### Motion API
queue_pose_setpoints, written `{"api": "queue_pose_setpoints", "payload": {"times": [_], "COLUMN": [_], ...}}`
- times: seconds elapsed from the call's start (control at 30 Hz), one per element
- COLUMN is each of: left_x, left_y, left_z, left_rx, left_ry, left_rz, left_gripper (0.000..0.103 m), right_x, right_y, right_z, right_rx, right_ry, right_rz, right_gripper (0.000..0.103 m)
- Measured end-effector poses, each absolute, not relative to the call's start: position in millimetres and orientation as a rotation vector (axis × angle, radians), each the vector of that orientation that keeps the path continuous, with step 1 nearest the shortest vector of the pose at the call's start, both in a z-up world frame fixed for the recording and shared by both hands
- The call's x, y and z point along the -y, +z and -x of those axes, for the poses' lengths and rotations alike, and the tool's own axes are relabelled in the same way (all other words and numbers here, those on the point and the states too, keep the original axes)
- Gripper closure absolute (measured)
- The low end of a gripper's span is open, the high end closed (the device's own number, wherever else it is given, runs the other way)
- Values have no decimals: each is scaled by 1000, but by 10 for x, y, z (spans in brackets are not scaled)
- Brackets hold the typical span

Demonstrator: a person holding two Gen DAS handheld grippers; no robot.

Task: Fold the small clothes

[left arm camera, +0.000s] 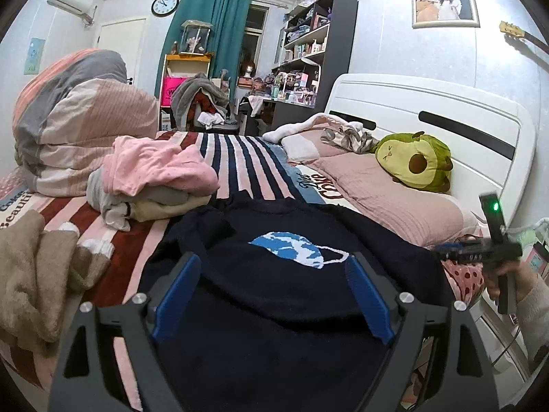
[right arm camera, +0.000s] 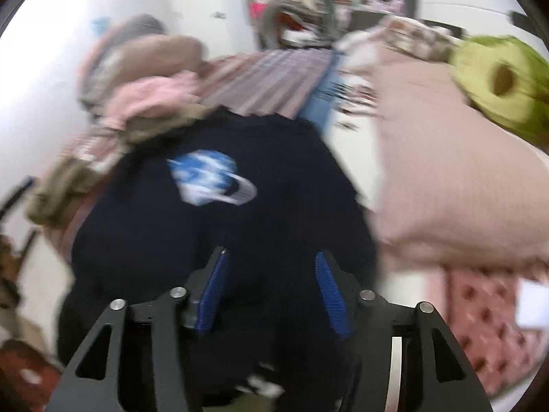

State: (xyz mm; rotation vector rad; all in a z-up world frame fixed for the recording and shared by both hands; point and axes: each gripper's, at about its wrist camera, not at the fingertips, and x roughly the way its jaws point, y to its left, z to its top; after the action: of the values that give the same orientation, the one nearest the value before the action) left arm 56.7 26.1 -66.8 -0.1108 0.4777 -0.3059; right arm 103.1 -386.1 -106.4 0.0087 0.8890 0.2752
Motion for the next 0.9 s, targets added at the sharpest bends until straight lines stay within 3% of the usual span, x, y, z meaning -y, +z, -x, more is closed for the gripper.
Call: {"api": "queue_pose_setpoints", "payload": {"times": [0.1,0.43,0.5,0.6,0.63,0.9], "left_x": [-232,-108,-115,-135,-139,-263], "left_y": [-675,-713,-715,-721,-722,-710], "left_z": [-576,-640,-640,-646,-645,-627], "left_rx": [-481,-500,-500,-501,-501,-481], "left_ry": [-308,-323,-321,-319,-319,-323], "left_rz": [124,104,106,118,119,135], "left_gripper": [19,19,19,19,19,19], "right_x": [4123,4318,4287,4177,4144,3901], "right_y": [-1287,-1712,-1690,-1681,-1688,-1263], "right_z": [-967,-703,-662,-606,-610,-623], "right_rx": [-935,-1042,-1040,-1053,-1056,-937], "right_ry": [143,207,219,222,213,384], "right_rz": [-15,-164,-171,-118,-104,-198], "right_gripper": [40,40,50,79,98,102]}}
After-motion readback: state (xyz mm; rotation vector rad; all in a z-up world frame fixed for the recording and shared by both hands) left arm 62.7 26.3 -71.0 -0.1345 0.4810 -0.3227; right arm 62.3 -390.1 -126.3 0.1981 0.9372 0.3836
